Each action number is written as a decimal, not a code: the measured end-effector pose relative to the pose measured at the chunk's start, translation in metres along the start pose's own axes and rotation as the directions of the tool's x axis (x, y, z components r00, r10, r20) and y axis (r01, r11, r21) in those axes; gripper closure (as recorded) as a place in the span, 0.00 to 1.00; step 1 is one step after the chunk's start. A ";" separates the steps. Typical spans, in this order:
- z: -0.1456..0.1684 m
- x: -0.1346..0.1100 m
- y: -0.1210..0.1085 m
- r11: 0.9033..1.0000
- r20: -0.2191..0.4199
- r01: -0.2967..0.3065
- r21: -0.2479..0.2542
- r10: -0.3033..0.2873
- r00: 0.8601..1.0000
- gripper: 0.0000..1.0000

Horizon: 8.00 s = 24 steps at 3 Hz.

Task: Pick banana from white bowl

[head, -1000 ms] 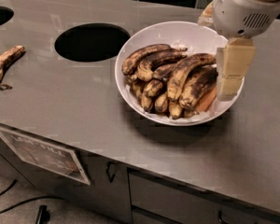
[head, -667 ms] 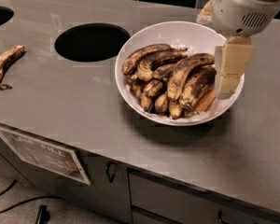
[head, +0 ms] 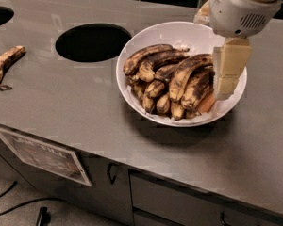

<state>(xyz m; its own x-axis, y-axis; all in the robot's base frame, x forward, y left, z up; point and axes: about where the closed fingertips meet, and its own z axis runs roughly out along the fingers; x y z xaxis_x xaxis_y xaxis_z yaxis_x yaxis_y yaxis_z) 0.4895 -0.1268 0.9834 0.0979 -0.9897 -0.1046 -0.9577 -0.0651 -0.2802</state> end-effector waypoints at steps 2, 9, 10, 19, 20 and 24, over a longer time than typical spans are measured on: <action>0.008 -0.007 -0.006 0.999 0.015 0.042 -0.023 -0.041 0.999 0.00; 0.035 -0.002 -0.022 0.988 0.057 0.063 -0.140 -0.055 0.997 0.28; 0.035 -0.002 -0.023 0.987 0.058 0.066 -0.144 -0.058 0.997 0.30; 0.049 0.009 -0.041 0.979 0.048 0.092 -0.184 -0.084 0.995 0.34; 0.051 0.009 -0.041 0.977 0.048 0.094 -0.189 -0.086 0.995 0.44; 0.045 0.009 -0.040 0.977 0.040 0.099 -0.187 -0.093 0.995 0.54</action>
Offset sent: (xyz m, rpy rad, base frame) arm 0.0070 0.0051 -0.0124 -0.0074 0.0691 0.0536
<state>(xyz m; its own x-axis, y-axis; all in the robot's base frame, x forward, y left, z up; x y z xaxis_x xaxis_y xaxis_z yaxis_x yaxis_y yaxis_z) 0.5413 -0.1270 0.9505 0.1973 -0.9734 -0.1164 -0.9770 -0.1853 -0.1059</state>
